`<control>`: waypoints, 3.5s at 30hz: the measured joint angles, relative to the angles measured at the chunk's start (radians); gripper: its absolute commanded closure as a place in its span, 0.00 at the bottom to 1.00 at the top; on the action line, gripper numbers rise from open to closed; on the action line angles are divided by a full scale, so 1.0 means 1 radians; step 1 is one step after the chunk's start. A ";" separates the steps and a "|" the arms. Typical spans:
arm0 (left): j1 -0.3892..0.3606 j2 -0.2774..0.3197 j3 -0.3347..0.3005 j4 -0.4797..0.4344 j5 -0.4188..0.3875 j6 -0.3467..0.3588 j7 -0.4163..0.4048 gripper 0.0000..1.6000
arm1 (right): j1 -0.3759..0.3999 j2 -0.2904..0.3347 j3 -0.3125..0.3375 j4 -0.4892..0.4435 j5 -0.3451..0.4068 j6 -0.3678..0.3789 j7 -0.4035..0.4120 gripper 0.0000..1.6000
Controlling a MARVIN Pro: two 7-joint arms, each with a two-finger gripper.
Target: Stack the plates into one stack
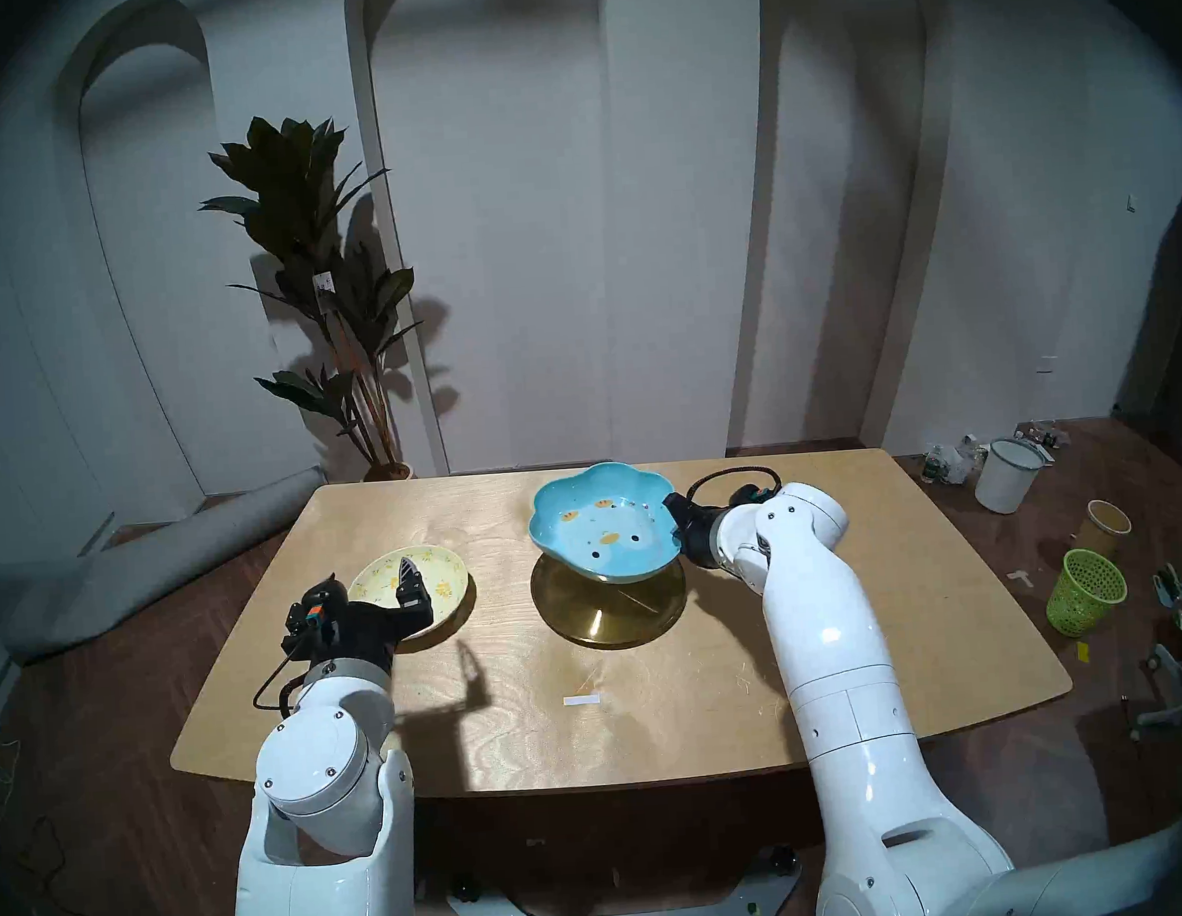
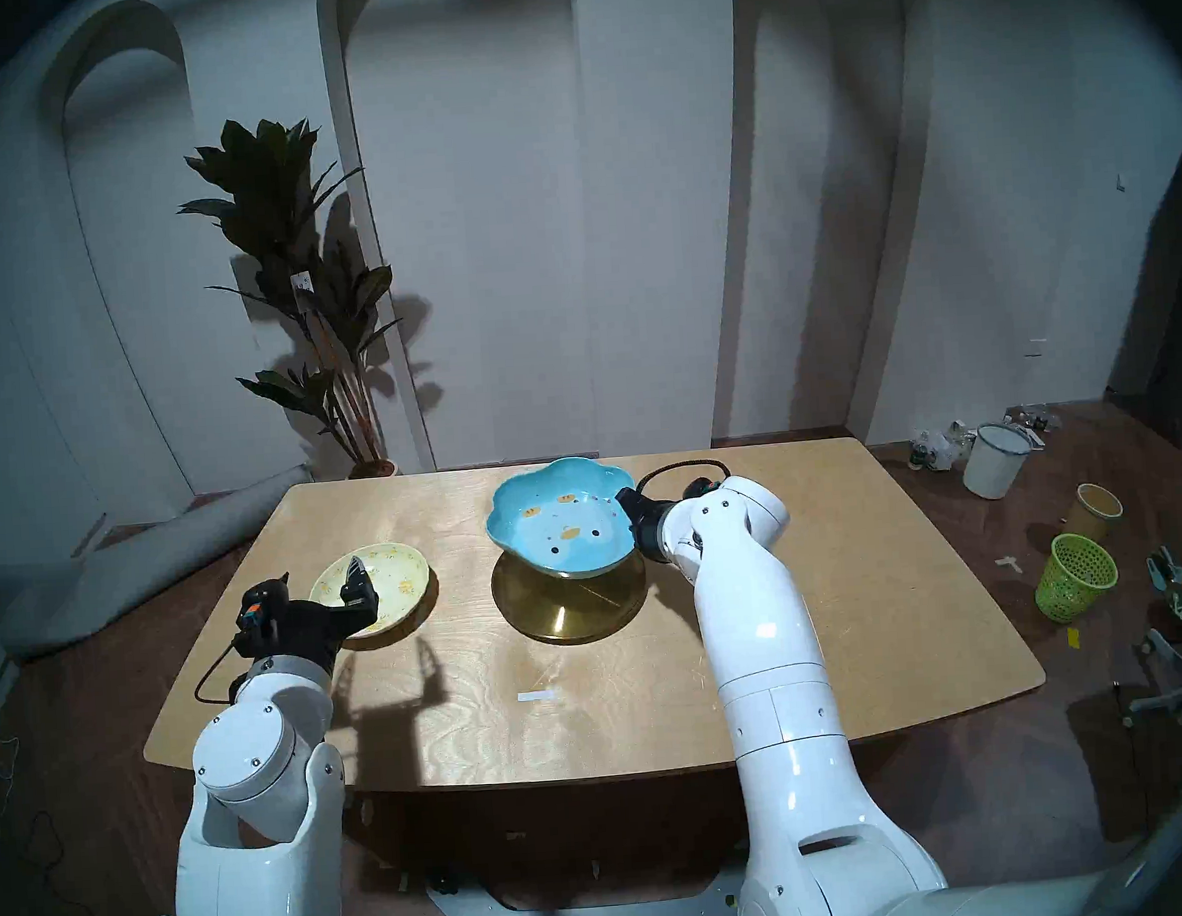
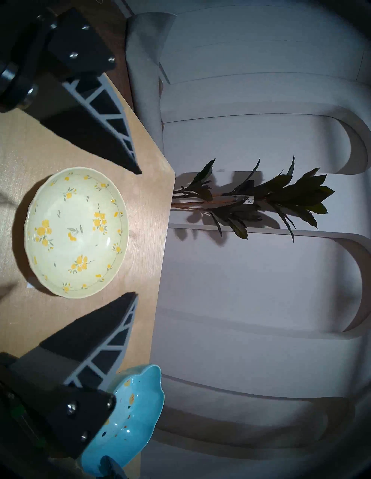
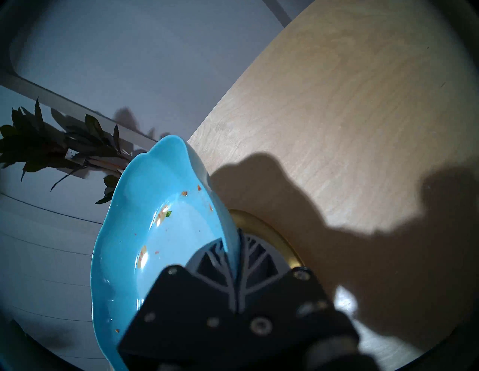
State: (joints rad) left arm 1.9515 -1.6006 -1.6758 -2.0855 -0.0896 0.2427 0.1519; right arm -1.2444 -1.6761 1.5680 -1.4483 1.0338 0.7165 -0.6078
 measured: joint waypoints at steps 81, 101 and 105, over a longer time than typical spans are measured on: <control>0.010 -0.003 0.018 0.001 -0.002 -0.004 -0.006 0.00 | -0.143 0.044 -0.097 -0.100 -0.062 -0.005 0.060 0.00; -0.015 -0.004 0.021 0.020 -0.037 0.004 -0.025 0.00 | -0.175 0.117 -0.118 -0.330 -0.162 0.012 0.017 0.00; -0.033 -0.002 0.031 0.056 -0.039 -0.008 -0.029 0.00 | -0.206 0.165 -0.122 -0.382 -0.229 -0.024 0.055 0.00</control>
State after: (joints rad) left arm 1.9187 -1.6024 -1.6452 -2.0295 -0.1283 0.2344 0.1225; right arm -1.4501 -1.5110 1.4463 -1.8307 0.8043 0.6920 -0.5526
